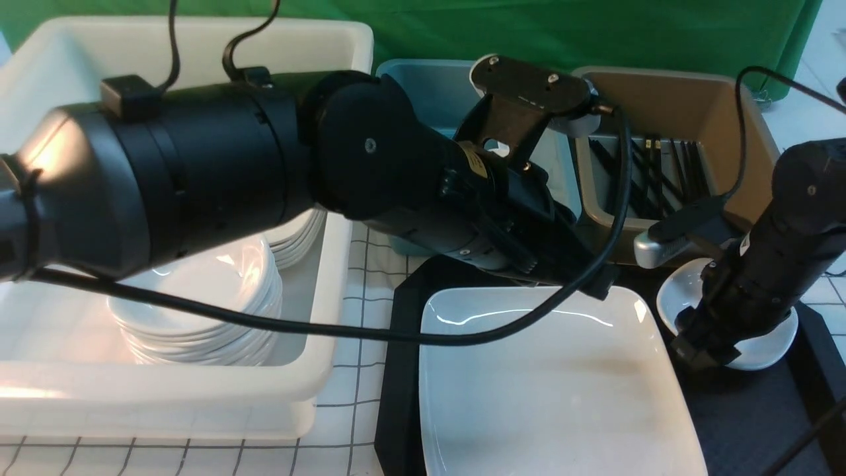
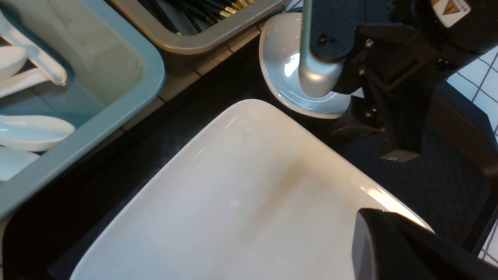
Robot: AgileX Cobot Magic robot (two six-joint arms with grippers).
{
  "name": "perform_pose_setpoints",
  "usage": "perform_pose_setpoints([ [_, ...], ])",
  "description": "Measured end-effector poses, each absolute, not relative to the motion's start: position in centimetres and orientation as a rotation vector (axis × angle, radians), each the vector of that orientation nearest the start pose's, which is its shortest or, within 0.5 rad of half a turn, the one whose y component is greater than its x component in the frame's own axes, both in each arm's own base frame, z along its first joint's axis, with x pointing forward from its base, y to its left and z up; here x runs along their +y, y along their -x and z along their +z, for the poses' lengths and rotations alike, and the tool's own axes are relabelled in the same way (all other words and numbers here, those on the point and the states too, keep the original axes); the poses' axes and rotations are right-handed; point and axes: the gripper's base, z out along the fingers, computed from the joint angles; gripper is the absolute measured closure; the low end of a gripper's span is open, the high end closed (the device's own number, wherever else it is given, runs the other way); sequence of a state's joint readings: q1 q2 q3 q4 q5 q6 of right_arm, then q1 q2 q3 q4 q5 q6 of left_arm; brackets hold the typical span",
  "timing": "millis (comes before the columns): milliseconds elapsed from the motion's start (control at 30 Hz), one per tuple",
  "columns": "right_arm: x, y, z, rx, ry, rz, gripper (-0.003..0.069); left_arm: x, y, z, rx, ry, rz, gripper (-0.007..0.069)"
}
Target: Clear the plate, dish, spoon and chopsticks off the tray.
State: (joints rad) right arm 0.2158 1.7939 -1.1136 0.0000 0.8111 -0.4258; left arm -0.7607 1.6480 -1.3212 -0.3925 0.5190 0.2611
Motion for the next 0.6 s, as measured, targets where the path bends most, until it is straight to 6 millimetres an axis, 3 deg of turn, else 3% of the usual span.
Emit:
perform_pose_setpoints([
  [167, 7.2, -33.0, 16.5, 2.848, 0.96, -0.039, 0.0229, -27.1, -26.0, 30.3, 2.207, -0.888, -0.643, 0.0627],
  [300, 7.2, -33.2, 16.3, 2.843, 0.962, -0.047, 0.0379, -27.1, -25.9, 30.3, 2.212, -0.892, -0.643, 0.0627],
  [367, 7.2, -33.2, 16.4, 2.836, 0.972, -0.058, 0.0468, -27.1, -25.9, 30.3, 2.21, -0.892, -0.642, 0.0627],
  [600, 7.4, -32.6, 18.7, 2.839, 0.987, -0.07, 0.0515, -27.2, -26.0, 30.4, 2.198, -0.883, -0.642, 0.0627],
])
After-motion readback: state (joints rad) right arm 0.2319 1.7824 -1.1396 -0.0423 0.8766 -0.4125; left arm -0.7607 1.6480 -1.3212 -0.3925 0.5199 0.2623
